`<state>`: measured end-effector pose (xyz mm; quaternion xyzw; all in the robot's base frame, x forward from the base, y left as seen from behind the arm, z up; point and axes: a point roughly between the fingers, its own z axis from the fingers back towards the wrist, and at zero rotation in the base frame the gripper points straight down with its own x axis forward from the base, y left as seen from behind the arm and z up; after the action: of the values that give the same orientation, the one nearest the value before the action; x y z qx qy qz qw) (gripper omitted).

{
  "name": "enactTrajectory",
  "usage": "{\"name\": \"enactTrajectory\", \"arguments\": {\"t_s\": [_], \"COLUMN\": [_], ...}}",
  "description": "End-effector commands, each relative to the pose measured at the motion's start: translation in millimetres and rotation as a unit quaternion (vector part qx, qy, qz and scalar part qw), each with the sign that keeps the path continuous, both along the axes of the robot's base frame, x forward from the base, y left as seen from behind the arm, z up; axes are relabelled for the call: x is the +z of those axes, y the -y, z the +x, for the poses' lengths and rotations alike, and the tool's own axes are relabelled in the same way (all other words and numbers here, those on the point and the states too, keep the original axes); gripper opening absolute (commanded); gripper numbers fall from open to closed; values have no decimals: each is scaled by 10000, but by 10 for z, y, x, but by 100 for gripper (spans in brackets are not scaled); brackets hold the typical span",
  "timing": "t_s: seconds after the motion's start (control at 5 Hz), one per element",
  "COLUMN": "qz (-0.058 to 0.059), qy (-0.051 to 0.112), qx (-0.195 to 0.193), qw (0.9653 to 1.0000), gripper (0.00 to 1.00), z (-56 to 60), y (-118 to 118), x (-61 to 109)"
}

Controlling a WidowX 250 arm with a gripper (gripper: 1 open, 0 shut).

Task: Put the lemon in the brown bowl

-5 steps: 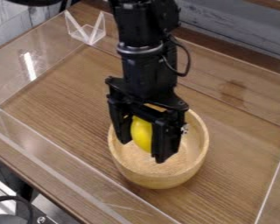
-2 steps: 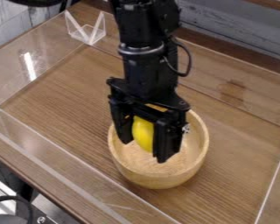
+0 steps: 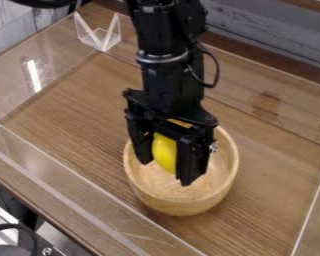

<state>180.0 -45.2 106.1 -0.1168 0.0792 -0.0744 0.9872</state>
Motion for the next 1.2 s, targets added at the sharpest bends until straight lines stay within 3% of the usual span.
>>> {"name": "enactTrajectory", "arguments": {"t_s": [0.0, 1.0], "qz": [-35, -50], "qy": [254, 319], "qx": [51, 49], "qw": [9997, 9995], "gripper": [0, 0], "z": [105, 118], "y": [1, 27], "x": [102, 50]}}
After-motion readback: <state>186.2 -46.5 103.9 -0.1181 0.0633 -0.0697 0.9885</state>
